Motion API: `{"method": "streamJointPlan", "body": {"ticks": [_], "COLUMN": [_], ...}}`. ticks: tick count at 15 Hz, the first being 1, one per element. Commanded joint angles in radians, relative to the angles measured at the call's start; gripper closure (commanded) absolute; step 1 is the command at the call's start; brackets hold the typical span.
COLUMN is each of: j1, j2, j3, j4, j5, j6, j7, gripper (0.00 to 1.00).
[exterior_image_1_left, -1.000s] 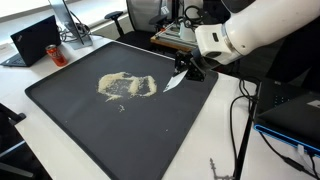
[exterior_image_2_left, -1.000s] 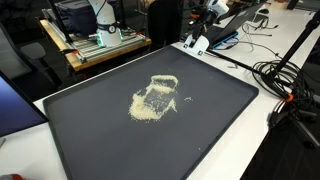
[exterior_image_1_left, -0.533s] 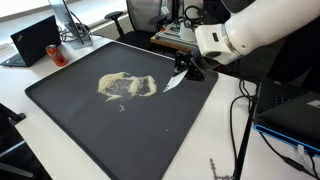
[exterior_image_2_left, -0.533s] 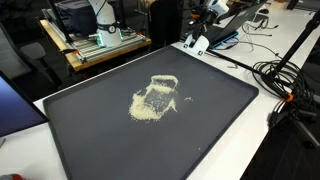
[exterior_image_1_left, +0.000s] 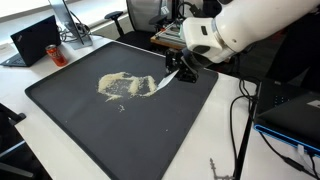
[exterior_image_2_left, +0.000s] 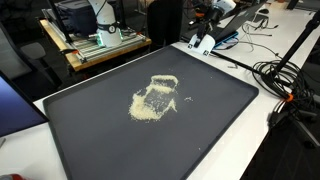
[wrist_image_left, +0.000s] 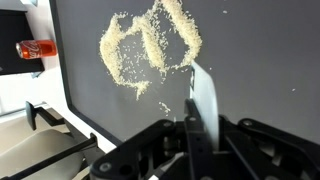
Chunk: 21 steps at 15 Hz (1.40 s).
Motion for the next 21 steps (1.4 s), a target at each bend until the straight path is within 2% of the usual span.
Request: {"method": "streamJointPlan", "body": {"ticks": [1,5,10,12,13,14,18,21], "j1": [-0.037,-0.128,-0.228,-0.241,-0.232,-0.214,-0.217,-0.250], "j2": [0.030,-0.010,-0.055,-0.072,-0.063,-0.043,-0.046,-0.026], "j3": [-0.029,-0.036,-0.053,-0.076,-0.097,-0.102,-0.116,-0.129], "j4": [0.090,0.085,0.070,0.055,0.071,0.087,0.087,0.138], "j5": [0.017,0.078,0.249,0.280,0.274,0.256,0.258,0.298], "j6": [-0.029,0.020,0.114,0.142,0.120,0.118,0.117,0.090], "j7": [-0.073,-0.224,-0.377,-0.399,-0.366,-0.374,-0.371,-0.404], "gripper": [0.99,0.99,0.99,0.99,0.99,0.96,0.99,0.99]}}
